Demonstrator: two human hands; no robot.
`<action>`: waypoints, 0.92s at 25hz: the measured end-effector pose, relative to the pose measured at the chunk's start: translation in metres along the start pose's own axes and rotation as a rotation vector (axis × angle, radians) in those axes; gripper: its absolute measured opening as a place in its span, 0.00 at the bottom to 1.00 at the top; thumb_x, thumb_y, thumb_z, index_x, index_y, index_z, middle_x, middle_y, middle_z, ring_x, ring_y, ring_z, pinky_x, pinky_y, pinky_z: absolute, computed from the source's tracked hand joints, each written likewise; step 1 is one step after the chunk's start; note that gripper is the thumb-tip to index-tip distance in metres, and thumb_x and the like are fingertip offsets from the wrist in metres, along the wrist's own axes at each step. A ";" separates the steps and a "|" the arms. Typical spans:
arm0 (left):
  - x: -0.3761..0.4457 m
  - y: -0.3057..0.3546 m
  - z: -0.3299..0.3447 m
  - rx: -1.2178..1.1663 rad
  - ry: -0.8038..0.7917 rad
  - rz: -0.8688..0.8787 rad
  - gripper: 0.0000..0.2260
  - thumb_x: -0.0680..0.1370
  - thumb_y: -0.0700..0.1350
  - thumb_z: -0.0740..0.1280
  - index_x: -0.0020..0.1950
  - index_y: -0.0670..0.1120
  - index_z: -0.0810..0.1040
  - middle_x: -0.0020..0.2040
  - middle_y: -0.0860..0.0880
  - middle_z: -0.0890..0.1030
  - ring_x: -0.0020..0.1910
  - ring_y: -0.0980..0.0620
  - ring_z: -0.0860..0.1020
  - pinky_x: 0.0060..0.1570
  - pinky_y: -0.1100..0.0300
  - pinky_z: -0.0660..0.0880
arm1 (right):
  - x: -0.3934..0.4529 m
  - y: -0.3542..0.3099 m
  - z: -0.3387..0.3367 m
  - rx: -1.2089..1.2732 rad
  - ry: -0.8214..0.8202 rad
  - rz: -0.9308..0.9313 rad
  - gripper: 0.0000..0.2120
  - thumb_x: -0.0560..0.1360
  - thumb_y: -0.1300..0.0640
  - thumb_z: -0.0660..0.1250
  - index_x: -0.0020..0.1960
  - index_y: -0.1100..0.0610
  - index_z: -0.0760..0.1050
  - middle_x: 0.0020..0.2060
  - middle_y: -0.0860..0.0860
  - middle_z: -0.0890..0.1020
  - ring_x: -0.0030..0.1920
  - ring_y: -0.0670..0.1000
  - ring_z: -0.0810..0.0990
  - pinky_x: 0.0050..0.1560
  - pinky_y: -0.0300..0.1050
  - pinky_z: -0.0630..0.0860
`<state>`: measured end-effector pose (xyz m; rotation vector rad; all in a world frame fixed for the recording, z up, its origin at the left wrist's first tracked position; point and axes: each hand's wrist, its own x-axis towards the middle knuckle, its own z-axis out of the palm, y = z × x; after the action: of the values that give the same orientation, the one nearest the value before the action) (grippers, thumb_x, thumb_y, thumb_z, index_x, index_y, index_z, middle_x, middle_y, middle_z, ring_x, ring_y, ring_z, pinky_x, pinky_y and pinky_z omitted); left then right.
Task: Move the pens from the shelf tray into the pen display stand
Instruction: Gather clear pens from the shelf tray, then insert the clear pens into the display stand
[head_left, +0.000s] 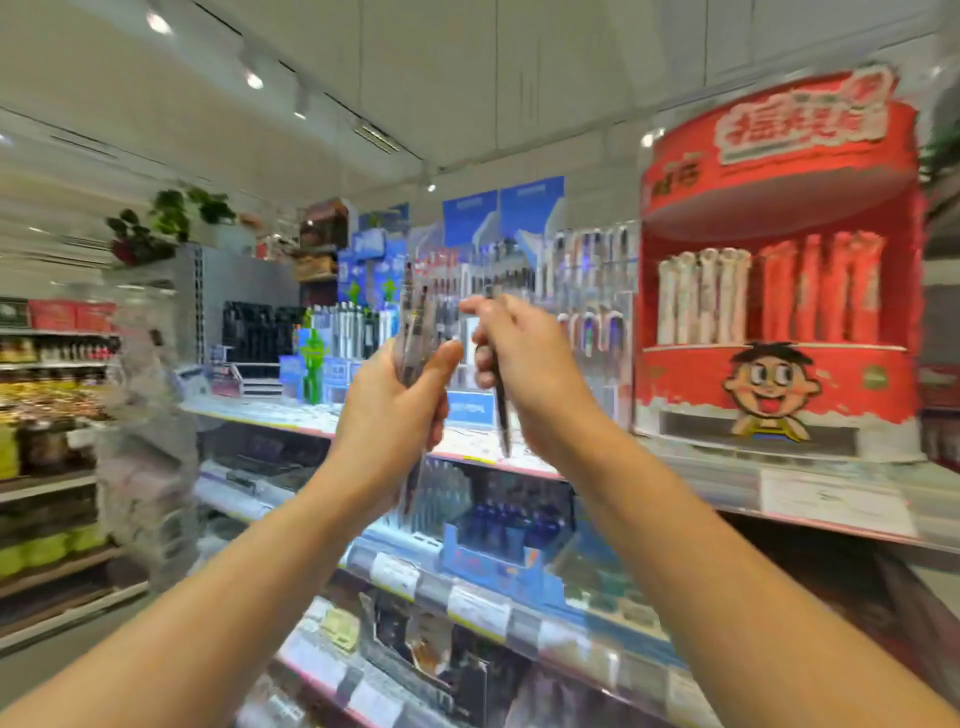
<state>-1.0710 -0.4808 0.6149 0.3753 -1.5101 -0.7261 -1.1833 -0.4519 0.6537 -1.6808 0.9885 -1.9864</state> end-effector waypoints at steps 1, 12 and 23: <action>0.007 -0.008 -0.019 0.014 0.022 0.014 0.14 0.82 0.46 0.66 0.38 0.46 0.69 0.21 0.53 0.70 0.18 0.57 0.66 0.19 0.66 0.63 | 0.008 0.011 0.020 0.006 -0.034 -0.007 0.10 0.84 0.60 0.58 0.54 0.63 0.77 0.33 0.50 0.71 0.27 0.43 0.68 0.26 0.35 0.68; 0.111 -0.133 -0.176 0.224 0.137 0.016 0.13 0.82 0.51 0.67 0.40 0.50 0.71 0.24 0.52 0.72 0.20 0.55 0.67 0.22 0.66 0.65 | 0.123 0.132 0.164 -0.024 -0.016 -0.149 0.06 0.80 0.59 0.67 0.49 0.61 0.81 0.37 0.53 0.82 0.37 0.44 0.79 0.38 0.34 0.74; 0.253 -0.264 -0.317 0.201 0.301 -0.031 0.10 0.82 0.51 0.66 0.45 0.47 0.74 0.24 0.54 0.75 0.22 0.54 0.70 0.23 0.63 0.68 | 0.256 0.233 0.310 -0.161 -0.010 -0.262 0.03 0.78 0.59 0.70 0.45 0.56 0.80 0.36 0.53 0.79 0.38 0.52 0.78 0.37 0.50 0.82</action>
<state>-0.8365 -0.9041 0.6203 0.6329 -1.2961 -0.5163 -0.9831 -0.8700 0.6870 -1.9949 0.9913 -2.1051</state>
